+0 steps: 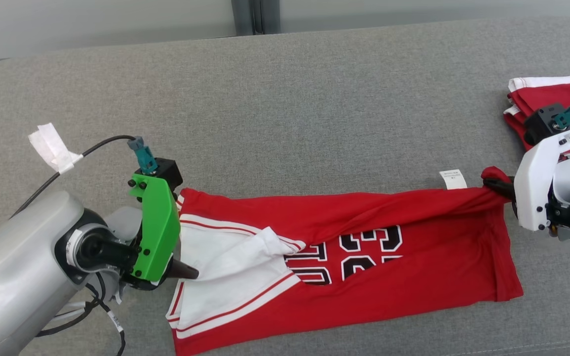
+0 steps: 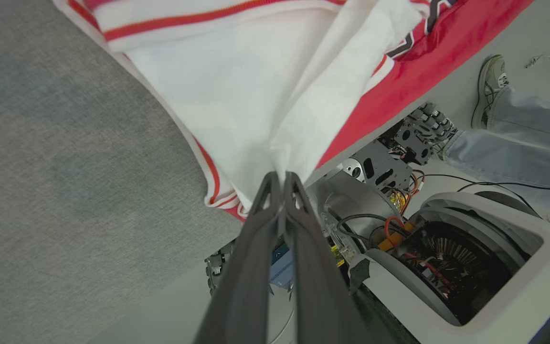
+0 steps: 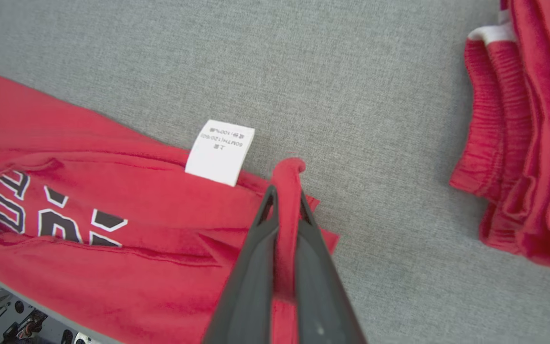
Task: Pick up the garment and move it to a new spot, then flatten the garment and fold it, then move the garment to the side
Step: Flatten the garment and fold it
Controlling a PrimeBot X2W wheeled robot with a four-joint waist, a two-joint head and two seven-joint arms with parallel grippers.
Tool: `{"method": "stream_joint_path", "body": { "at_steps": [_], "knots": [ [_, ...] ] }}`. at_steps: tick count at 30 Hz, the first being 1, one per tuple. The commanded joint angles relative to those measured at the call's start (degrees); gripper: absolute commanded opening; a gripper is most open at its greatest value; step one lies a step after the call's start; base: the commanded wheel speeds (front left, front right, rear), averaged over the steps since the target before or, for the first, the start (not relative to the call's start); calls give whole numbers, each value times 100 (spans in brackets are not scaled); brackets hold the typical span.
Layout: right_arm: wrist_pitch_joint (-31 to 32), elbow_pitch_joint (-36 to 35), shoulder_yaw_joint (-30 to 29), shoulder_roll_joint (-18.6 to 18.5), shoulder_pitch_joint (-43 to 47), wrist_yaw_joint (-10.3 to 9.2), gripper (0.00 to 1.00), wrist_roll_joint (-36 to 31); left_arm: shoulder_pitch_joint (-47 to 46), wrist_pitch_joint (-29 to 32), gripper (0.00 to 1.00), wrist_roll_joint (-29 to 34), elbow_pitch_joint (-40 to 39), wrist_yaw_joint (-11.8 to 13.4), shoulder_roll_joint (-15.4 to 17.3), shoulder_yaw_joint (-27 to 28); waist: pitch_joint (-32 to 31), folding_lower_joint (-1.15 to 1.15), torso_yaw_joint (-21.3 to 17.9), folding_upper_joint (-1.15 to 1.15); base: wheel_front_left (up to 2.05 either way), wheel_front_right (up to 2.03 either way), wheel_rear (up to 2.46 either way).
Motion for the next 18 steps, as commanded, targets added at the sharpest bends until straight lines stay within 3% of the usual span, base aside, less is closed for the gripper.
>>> {"method": "stream_joint_path", "body": {
  "at_steps": [1, 11, 12, 13, 14, 15, 16, 18],
  "knots": [
    [-9, 18, 96, -40, -60, 1, 0, 39, 112, 21, 0, -93, 3, 17, -7, -7, -2, 0, 0, 0, 0, 0, 0],
    [-176, 185, 611, 34, -209, 1, 0, 237, 317, -38, 0, -94, 157, 12, -116, -101, -17, 0, -12, 0, 0, 0, 0],
    [-177, 199, 649, 39, -210, 1, 25, 248, 346, -52, 0, -83, 178, 10, -135, -112, -32, 0, -15, 0, 0, 0, 0],
    [-176, 206, 687, 46, -212, 1, 45, 268, 378, -65, 27, -80, 197, 1, -150, -125, -51, 0, -20, 0, 0, 0, 0],
    [-185, 212, 712, 54, -218, 1, 78, 273, 398, -67, 41, -91, 217, -7, -158, -132, -69, 0, -26, 0, 0, 0, 0],
    [-194, 219, 744, 63, -218, 1, 100, 279, 421, -72, 69, -102, 235, -18, -167, -137, -93, 0, -33, 0, 0, 0, 0],
    [-194, 221, 766, 68, -208, 1, 100, 284, 439, -76, 100, -110, 247, -26, -175, -143, -117, 0, -39, 0, 0, 0, 0],
    [-196, 228, 813, 91, -176, 1, 100, 306, 473, -84, 100, -106, 288, -50, -190, -153, -179, 0, -56, 0, 0, 0, 0]
  ]
}}
